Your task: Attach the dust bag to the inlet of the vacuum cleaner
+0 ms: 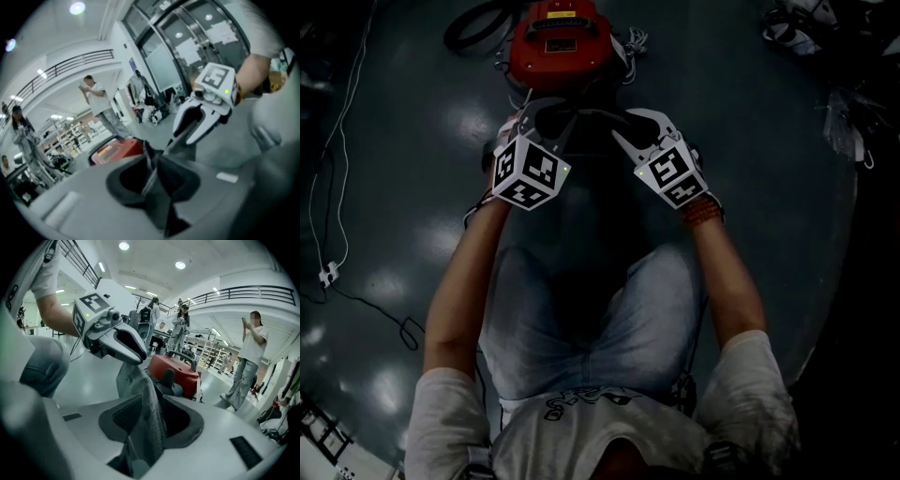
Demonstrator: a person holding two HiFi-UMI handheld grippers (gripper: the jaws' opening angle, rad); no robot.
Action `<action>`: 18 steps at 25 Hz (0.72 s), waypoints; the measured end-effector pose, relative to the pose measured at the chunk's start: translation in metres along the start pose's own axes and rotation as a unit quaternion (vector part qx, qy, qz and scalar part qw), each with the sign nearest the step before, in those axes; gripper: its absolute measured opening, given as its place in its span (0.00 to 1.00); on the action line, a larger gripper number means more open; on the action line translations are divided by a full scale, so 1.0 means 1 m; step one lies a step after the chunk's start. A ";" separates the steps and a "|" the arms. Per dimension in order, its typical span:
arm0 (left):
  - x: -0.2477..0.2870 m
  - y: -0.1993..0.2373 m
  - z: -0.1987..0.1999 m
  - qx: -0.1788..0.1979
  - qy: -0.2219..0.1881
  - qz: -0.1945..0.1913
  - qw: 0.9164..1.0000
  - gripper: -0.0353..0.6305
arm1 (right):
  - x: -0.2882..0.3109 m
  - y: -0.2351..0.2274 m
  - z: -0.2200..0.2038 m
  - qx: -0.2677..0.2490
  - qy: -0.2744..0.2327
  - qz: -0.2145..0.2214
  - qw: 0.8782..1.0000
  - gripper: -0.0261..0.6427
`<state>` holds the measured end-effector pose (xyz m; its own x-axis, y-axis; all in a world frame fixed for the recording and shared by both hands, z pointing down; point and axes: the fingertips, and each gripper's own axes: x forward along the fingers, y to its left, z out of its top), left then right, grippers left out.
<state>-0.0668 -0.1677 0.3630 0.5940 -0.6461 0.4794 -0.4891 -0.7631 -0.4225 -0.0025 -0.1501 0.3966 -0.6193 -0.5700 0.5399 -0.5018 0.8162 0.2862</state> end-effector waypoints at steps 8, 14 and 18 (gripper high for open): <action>-0.035 0.021 0.044 -0.120 -0.091 0.048 0.988 0.06 | -0.055 -0.019 0.064 0.086 -0.130 -0.031 0.987 0.23; -0.082 0.078 0.118 -0.223 -0.216 0.111 0.944 0.06 | -0.113 -0.067 0.178 0.165 -0.299 -0.122 0.932 0.06; -0.100 0.080 0.130 -0.252 -0.260 0.138 0.922 0.06 | -0.112 -0.054 0.193 0.194 -0.326 -0.129 0.916 0.06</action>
<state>-0.0820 -0.1621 0.1818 0.5651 -0.8210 -0.0813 -0.8237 -0.5670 0.0005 -0.0226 -0.1481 0.1685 -0.6157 -0.7773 -0.1297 -0.7807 0.6240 -0.0336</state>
